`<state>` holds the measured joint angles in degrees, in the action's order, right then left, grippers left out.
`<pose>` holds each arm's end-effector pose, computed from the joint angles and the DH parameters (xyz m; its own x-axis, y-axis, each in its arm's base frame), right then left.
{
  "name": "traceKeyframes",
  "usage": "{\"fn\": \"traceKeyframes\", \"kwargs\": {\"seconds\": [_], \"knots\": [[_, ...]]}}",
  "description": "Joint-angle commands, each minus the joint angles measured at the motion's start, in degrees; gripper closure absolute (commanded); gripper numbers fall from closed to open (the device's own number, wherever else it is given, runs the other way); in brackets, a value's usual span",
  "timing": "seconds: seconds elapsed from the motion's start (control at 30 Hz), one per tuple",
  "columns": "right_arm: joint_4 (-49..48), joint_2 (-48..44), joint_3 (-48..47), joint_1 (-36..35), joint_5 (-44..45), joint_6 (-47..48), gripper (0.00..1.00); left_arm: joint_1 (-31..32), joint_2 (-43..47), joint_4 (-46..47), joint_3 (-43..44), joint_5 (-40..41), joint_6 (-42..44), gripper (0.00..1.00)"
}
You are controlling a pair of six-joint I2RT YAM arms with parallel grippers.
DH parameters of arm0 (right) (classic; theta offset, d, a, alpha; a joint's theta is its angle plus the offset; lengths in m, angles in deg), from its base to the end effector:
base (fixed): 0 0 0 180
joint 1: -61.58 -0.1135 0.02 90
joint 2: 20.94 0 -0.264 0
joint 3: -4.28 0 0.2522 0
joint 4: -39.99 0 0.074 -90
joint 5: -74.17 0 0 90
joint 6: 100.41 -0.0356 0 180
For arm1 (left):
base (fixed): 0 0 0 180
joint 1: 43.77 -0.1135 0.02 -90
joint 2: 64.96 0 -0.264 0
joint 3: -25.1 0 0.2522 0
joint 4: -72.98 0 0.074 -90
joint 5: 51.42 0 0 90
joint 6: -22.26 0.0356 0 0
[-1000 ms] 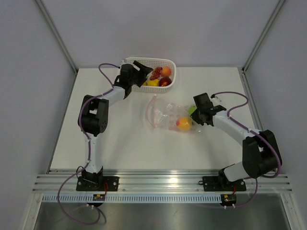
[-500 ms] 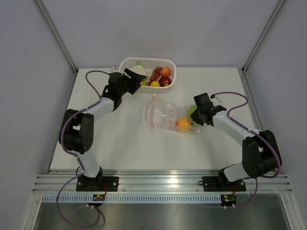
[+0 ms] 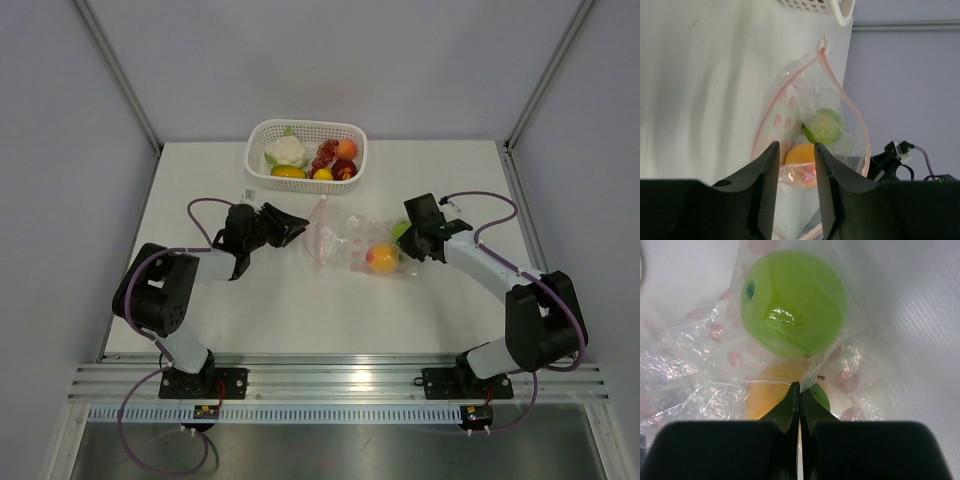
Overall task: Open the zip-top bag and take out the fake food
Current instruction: Place the fake fruit in the bin, then pick up the fake fruit from the zipper food storage bag.
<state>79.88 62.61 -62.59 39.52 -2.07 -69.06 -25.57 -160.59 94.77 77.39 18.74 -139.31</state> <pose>0.2736 0.1017 0.2128 -0.6102 0.6477 -0.4561 0.5339 0.7616 0.3672 0.3090 -0.1143 0.1637 -0.6735 -0.7179 -0.1758 -0.1434 0.3602 -0.9218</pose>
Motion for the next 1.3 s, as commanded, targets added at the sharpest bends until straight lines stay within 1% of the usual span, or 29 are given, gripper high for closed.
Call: {"fn": "traceKeyframes", "kwargs": {"seconds": [0.0, 0.1, 0.23, 0.3, 0.43, 0.53, 0.67, 0.73, 0.77, 0.83, 1.0, 1.27], "knots": [[-0.99, 0.39, -0.69, 0.27, -0.4, 0.73, 1.0, 0.7, 2.47, 9.01, -0.2, -5.72, -0.76, 0.67], [-1.17, -0.05, -0.43, 0.36, -0.49, 0.73, 1.0, 1.05, 3.08, 10.41, -1.6, -7.32, -0.24, 0.7], [-1.87, -0.4, 0.28, 0.44, -0.58, 0.38, 1.0, 1.14, 2.83, 11.3, -3.1, -7.94, 0.99, 0.7], [-2.49, -0.05, 0.45, 0.36, -1.36, 0.38, 1.0, 1.31, 1.77, 11.29, -2.84, -8.99, 1.26, 0.7], [-2.92, 0.48, -0.34, 0.36, -3.03, 1.87, 1.0, 2.89, -2.27, 15.16, -2.05, -11.45, -0.23, 0.71], [-3.63, 0.39, 0.19, 0.36, -4.18, 1.79, 1.0, 3.95, -4.82, 13.59, 0.14, -13.12, 0.72, 0.71], [-4.07, 0.47, 0.28, 0.35, -6.11, 1.79, 1.0, 5.53, -7.8, 9.63, 2.87, -13.21, 2.84, 0.68], [-4.51, 0.65, 0.45, 0.27, -6.37, 1.79, 1.0, 6.24, -9.04, 9.62, 4.19, -13.91, 2.75, 0.66], [-4.86, 0.83, 0.63, 0.35, -6.81, 1.79, 1.0, 6.41, -9.83, 9.63, 4.45, -14.35, 2.67, 0.63], [-5.56, 1.79, 0.81, 0.35, -7.69, 1.79, 1.0, 6.85, -10.45, 9.45, 5.15, -14.27, 2.84, 0.6], [-6.18, 3.99, 0.11, 0.27, -9.62, 1.96, 1.0, 7.56, -11.68, 6.47, 6.83, -14.53, 4.16, 0.47], [-7.23, 5.04, 0.46, 0.35, -11.12, 1.96, 1.0, 8.87, -13.34, 3.66, 8.93, -15.06, 5.12, 0.45]]}}
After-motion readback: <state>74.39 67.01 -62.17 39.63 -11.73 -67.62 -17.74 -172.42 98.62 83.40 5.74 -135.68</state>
